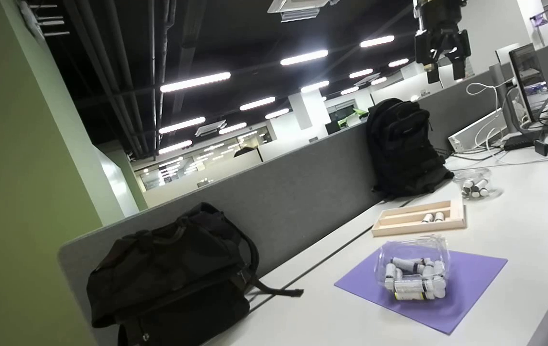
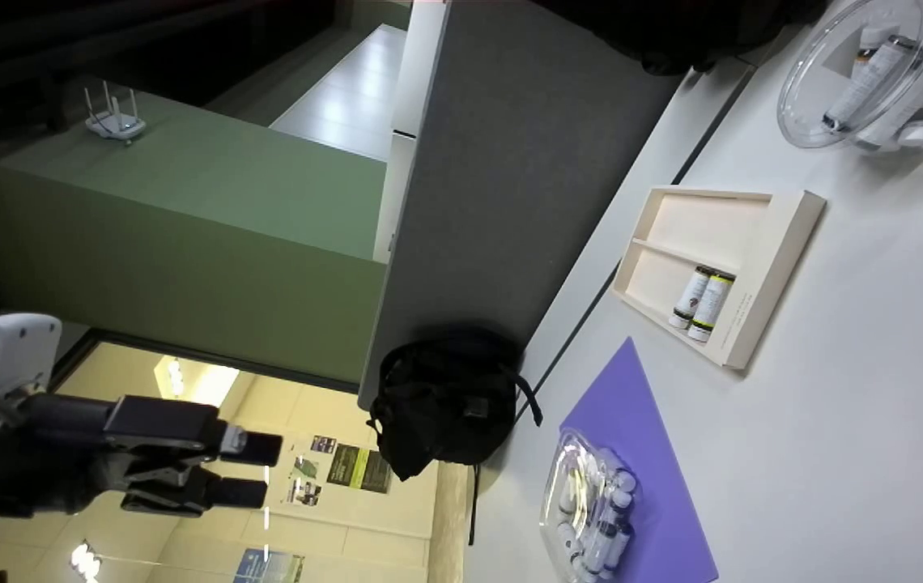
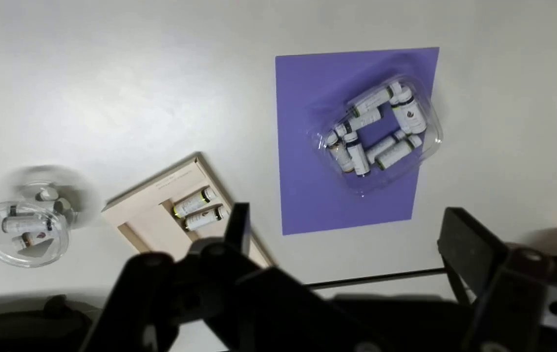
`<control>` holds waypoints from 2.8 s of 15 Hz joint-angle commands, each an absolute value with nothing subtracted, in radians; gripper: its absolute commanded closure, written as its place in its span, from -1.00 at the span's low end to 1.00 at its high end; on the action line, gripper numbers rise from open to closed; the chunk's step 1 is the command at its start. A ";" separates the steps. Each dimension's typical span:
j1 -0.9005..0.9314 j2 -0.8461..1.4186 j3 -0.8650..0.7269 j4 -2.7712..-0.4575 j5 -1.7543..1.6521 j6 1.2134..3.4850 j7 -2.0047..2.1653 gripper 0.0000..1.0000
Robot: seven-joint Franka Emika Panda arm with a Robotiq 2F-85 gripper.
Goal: Open the box
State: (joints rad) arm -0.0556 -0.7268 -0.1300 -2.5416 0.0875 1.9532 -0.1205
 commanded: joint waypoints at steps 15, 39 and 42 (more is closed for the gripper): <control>-0.046 -0.264 -0.193 -2.563 0.368 2.198 -0.218 -1.00; -0.089 0.350 -0.054 -2.170 0.833 2.058 -0.650 -1.00; -0.098 0.403 -0.050 -2.129 0.791 2.043 -0.619 -1.00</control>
